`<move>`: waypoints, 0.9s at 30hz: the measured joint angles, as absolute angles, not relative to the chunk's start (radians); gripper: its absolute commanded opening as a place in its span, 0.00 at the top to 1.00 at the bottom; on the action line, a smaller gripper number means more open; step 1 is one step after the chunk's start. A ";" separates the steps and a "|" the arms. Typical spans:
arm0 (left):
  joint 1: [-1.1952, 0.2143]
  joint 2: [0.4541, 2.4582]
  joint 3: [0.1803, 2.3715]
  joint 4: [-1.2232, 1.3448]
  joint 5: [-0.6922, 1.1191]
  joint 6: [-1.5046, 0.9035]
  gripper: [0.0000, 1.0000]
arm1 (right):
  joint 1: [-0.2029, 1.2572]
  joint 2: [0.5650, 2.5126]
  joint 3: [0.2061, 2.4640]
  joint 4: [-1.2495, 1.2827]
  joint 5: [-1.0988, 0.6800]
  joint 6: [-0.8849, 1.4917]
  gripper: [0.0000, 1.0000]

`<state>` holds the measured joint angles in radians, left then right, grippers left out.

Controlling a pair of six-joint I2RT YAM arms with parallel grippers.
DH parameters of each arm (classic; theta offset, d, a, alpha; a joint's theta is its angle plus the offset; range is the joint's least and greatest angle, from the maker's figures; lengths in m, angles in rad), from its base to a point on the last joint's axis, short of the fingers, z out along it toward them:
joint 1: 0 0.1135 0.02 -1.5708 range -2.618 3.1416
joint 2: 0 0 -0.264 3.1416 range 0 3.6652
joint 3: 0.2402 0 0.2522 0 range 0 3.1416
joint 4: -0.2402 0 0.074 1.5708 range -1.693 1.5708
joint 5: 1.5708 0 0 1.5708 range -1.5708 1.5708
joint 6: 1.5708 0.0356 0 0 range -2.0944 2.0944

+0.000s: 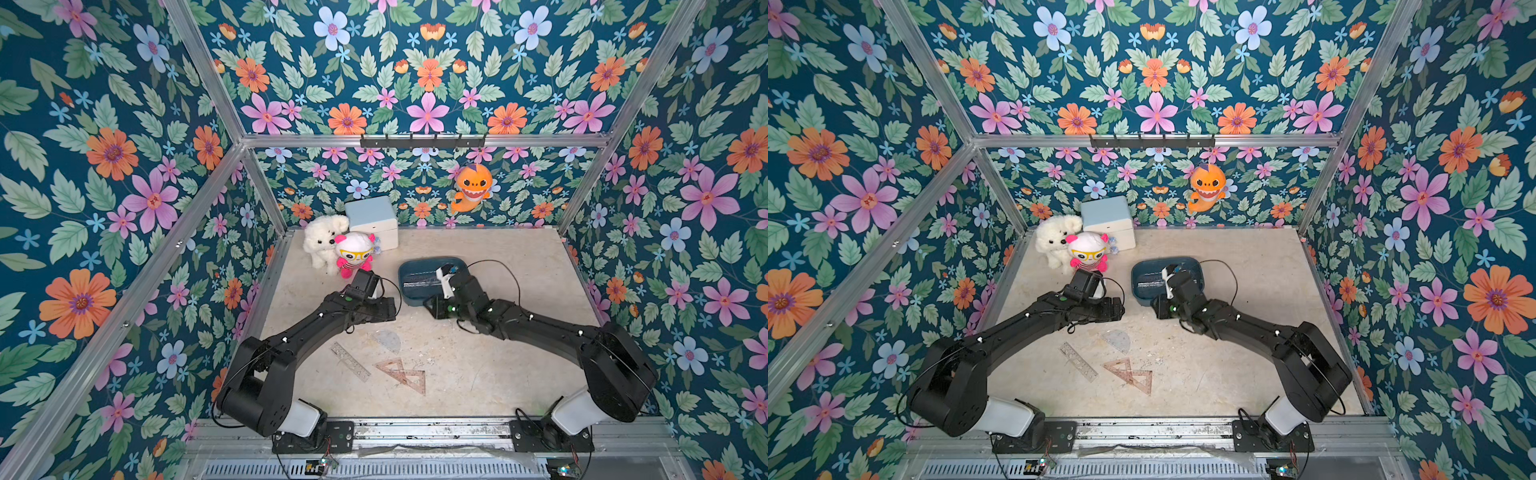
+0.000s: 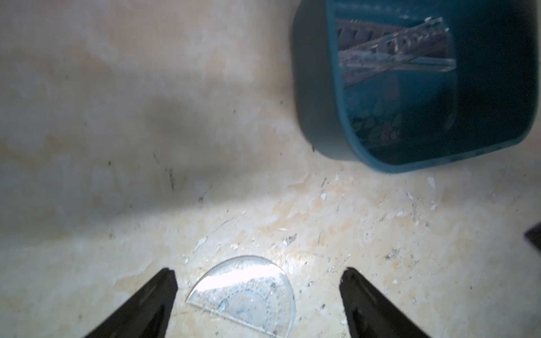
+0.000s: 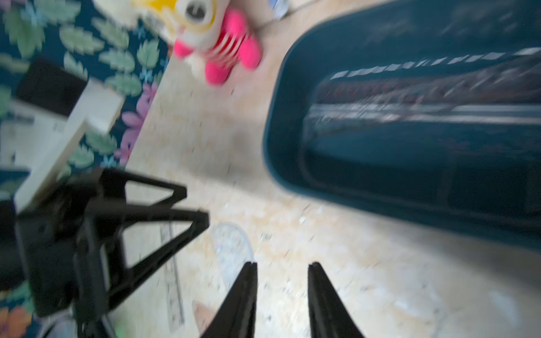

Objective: Put the scattered rulers into the storage box
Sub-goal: Place the ruler in the storage box, then move the ruler to the center of the board.

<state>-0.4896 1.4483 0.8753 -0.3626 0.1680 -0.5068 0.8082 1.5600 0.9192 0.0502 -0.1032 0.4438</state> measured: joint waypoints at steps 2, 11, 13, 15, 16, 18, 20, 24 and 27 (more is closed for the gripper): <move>-0.485 1.442 0.834 -0.345 0.181 -0.547 0.08 | 0.890 1.569 0.901 0.043 -0.075 0.426 0.68; -0.374 1.338 0.650 -0.283 0.184 -0.691 0.15 | 1.027 1.832 1.061 0.037 0.000 0.354 0.57; -0.354 1.303 0.625 -0.277 0.183 -0.707 0.15 | 1.038 1.878 1.110 0.025 0.018 0.326 0.47; -0.334 1.279 0.608 -0.276 0.183 -0.726 0.16 | 1.056 1.921 1.161 0.012 0.031 0.289 0.37; -0.326 1.274 0.604 -0.276 0.184 -0.729 0.16 | 1.063 1.934 1.177 0.005 0.038 0.281 0.34; -0.313 1.273 0.599 -0.274 0.182 -0.730 0.16 | 1.068 1.963 1.207 -0.003 0.047 0.256 0.32; -0.300 1.274 0.595 -0.267 0.183 -0.733 0.16 | 1.066 1.991 1.236 -0.017 0.056 0.237 0.32; -0.279 1.283 0.591 -0.261 0.197 -0.733 0.16 | 1.066 2.047 1.283 -0.048 0.066 0.211 0.32; -0.260 1.288 0.591 -0.260 0.202 -0.732 0.15 | 1.072 2.067 1.303 -0.058 0.083 0.189 0.31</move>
<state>-0.2604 1.2881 0.5907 -0.2600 0.2024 -0.7319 1.0721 2.0670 1.3029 -0.0578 0.0826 0.1894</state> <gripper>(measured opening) 0.845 0.684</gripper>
